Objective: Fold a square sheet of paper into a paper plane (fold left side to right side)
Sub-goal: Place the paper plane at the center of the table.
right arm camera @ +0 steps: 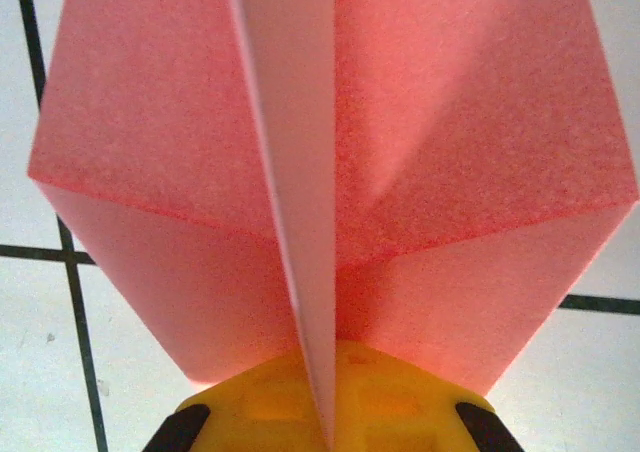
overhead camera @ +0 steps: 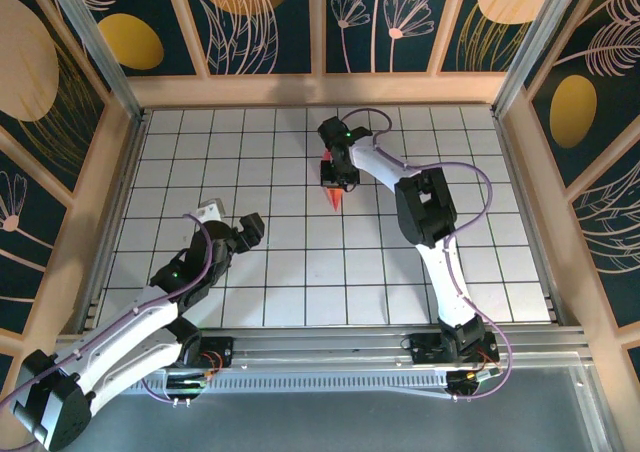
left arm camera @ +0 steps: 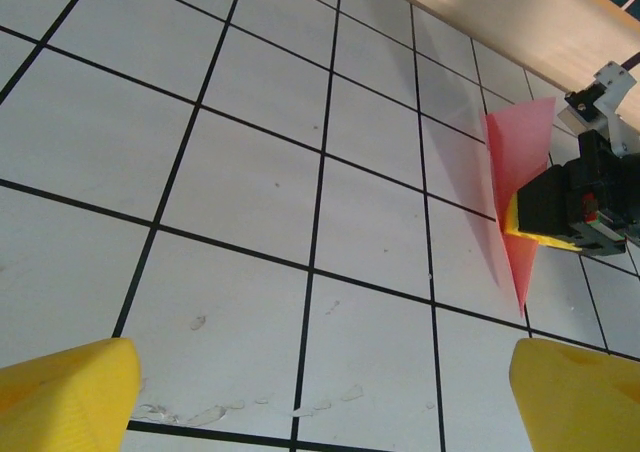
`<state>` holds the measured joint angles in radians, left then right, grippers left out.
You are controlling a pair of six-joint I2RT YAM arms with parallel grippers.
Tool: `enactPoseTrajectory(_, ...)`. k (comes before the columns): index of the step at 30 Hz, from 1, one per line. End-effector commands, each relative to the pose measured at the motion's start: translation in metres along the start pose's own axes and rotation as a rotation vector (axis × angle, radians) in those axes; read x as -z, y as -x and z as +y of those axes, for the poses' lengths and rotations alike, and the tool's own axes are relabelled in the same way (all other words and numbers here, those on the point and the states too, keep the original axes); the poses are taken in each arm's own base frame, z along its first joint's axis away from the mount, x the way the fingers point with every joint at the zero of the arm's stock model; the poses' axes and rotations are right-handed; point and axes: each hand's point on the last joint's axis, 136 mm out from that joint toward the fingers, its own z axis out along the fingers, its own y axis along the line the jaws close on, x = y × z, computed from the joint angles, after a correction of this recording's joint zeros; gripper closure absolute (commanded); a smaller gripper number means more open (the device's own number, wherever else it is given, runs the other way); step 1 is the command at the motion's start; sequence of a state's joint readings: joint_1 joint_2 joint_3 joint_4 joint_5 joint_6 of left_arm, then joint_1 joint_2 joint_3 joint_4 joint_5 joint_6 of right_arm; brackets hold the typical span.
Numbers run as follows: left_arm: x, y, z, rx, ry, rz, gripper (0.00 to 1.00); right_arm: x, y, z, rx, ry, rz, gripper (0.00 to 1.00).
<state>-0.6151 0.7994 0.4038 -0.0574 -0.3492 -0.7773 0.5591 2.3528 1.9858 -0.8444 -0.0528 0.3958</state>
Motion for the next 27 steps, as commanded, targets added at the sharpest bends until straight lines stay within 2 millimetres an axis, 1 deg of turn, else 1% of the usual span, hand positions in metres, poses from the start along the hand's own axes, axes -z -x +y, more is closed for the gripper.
enactPoseTrajectory(1,-0.001,-0.005,0.007,-0.015,0.023,0.011,0.05,-0.003,-0.003,-0.004,0.02,-0.016,0.042,1.0)
enactPoseTrajectory(4,-0.002,-0.006,0.007,-0.018,0.024,0.017,0.05,-0.007,-0.005,-0.005,0.021,-0.018,0.051,1.0)
enactPoseTrajectory(5,-0.003,-0.006,0.007,-0.019,0.024,0.018,0.05,-0.008,0.001,-0.018,-0.007,-0.023,0.051,1.0)
enactPoseTrajectory(11,-0.004,-0.006,0.005,-0.023,0.023,0.026,0.05,-0.013,0.002,-0.025,-0.011,-0.035,0.066,0.99)
enactPoseTrajectory(18,-0.005,-0.007,0.005,-0.023,0.026,0.029,0.05,-0.019,-0.002,-0.03,-0.008,-0.054,0.086,0.94)
enactPoseTrajectory(27,-0.005,-0.007,0.006,-0.027,0.03,0.029,0.05,-0.019,-0.003,-0.034,-0.011,-0.077,0.087,0.83)
